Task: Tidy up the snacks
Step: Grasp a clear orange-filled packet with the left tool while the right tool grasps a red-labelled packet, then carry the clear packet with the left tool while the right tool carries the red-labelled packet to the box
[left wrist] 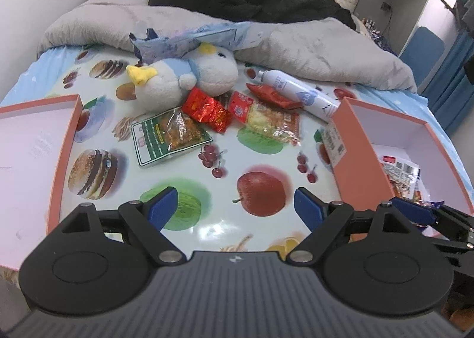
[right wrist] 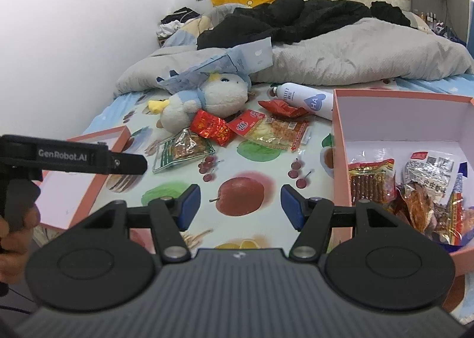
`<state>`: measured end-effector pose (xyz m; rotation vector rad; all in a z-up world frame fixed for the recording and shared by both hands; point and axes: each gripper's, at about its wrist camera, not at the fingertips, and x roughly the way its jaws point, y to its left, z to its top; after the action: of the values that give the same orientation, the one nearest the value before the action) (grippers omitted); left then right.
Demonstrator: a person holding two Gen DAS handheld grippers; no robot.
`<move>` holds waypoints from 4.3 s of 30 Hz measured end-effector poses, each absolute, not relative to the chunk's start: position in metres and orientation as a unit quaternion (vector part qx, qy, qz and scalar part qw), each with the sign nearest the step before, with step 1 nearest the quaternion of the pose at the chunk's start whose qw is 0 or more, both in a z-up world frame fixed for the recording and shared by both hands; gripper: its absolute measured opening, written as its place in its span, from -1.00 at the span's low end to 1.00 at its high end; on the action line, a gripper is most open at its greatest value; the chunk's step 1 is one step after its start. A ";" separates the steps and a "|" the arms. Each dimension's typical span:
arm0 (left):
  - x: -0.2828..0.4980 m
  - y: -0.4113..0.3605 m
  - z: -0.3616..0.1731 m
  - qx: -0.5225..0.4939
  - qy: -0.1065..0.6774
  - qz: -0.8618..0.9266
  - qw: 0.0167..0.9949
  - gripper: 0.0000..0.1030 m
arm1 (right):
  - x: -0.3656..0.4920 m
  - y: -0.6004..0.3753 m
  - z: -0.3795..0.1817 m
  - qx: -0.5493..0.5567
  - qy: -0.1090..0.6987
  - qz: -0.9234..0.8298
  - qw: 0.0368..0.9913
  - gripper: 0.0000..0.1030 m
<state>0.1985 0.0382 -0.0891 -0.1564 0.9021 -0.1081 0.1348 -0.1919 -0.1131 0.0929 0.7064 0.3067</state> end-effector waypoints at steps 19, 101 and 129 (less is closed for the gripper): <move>0.311 0.080 -0.176 -0.040 0.485 -0.026 0.873 0.72 | 0.258 -0.166 -0.172 0.029 0.394 0.153 0.906 0.21; 0.196 0.069 -0.191 -0.106 0.492 -0.017 0.864 -0.38 | 0.169 -0.169 -0.223 -0.031 0.477 0.109 0.872 -0.37; 0.213 0.024 -0.077 -0.091 0.422 -0.069 0.899 -0.37 | 0.158 -0.208 -0.100 0.009 0.359 0.088 0.929 -0.38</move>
<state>0.2133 0.0240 -0.0773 -0.1891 0.8736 -0.1428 0.1577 -0.2076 -0.1002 0.0187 0.7350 0.1803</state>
